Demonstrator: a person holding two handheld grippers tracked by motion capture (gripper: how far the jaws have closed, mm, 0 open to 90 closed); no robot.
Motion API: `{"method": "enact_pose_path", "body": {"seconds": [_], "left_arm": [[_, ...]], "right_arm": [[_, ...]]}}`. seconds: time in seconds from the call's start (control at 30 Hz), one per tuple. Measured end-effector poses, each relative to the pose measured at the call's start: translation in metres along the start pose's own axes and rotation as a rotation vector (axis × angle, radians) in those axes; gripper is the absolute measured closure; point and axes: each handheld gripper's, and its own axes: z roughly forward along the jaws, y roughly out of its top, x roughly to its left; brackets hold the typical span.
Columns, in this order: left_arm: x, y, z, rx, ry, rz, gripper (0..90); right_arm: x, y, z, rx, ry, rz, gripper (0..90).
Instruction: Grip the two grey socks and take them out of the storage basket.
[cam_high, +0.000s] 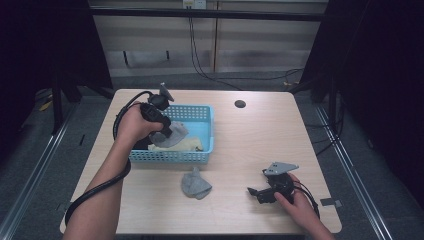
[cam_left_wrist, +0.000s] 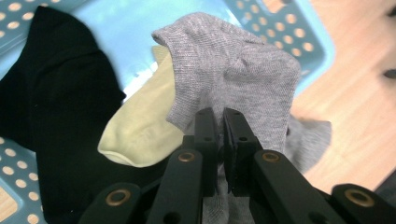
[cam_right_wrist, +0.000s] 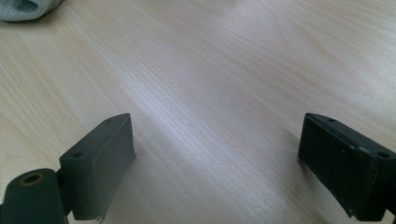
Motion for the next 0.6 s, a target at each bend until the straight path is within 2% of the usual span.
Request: {"method": "enact_pose_path", "body": {"seconds": [0.1, 0.27, 0.4, 0.6], "left_arm": [[-0.007, -0.001, -0.005, -0.014, -0.032, 0.032, 85.1], [-0.014, -0.003, -0.011, -0.017, -0.033, 0.063, 85.1], [-0.026, -0.003, -0.015, -0.018, -0.028, 0.1, 85.1], [-0.042, -0.003, -0.017, -0.015, -0.05, 0.148, 85.1]], "right_arm": [[0.0, 0.0, 0.0, 0.0, 0.0, 0.0, 10.0], [0.0, 0.0, 0.0, 0.0, 0.0, 0.0, 9.9], [0.0, 0.0, 0.0, 0.0, 0.0, 0.0, 10.0], [0.0, 0.0, 0.0, 0.0, 0.0, 0.0, 10.0]]}}
